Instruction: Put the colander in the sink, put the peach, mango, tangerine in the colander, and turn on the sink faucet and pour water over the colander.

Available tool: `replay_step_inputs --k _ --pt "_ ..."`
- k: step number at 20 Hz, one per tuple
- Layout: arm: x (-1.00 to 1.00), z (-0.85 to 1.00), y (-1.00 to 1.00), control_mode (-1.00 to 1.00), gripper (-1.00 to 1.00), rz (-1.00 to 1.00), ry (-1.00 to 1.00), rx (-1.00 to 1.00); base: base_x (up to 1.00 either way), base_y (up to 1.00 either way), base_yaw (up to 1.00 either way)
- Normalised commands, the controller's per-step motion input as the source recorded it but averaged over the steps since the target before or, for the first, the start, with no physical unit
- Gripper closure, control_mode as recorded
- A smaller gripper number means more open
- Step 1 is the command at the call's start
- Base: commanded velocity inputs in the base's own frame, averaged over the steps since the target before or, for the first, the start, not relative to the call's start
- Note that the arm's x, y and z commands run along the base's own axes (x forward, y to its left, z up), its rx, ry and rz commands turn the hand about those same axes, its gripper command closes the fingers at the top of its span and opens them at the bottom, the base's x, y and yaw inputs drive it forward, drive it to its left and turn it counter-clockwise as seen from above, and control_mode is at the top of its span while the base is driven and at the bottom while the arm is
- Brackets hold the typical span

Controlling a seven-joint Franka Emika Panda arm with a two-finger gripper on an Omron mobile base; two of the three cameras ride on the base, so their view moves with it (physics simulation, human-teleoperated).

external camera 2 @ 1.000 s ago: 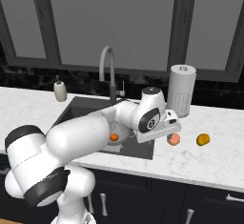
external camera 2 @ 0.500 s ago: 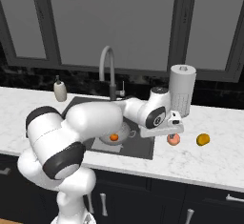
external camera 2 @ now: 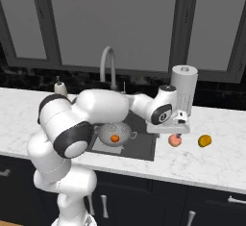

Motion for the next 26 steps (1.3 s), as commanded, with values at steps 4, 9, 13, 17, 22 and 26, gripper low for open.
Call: replay_step_inputs --k 4,9,13,17,22,26 --pt "0.13 -0.26 -0.06 -1.0 -1.0 -0.23 -0.06 0.05 0.0 0.0 0.0" --pt "0.13 -0.39 -0.1 -1.0 -1.0 -0.21 -0.07 0.1 0.0 0.0 0.0" --pt "0.13 -0.31 -0.23 -1.0 -1.0 -0.23 -0.04 0.07 0.0 0.0 0.0" --pt "0.19 -0.26 -0.08 -1.0 -1.0 -0.22 -0.04 0.01 0.0 0.0 0.0" --pt "0.4 -0.15 0.0 -1.0 -1.0 -0.12 -0.05 0.0 0.0 0.0 0.0" --pt "0.43 -0.25 -0.02 -1.0 -1.0 -0.1 0.0 0.0 0.0 0.0 0.0"
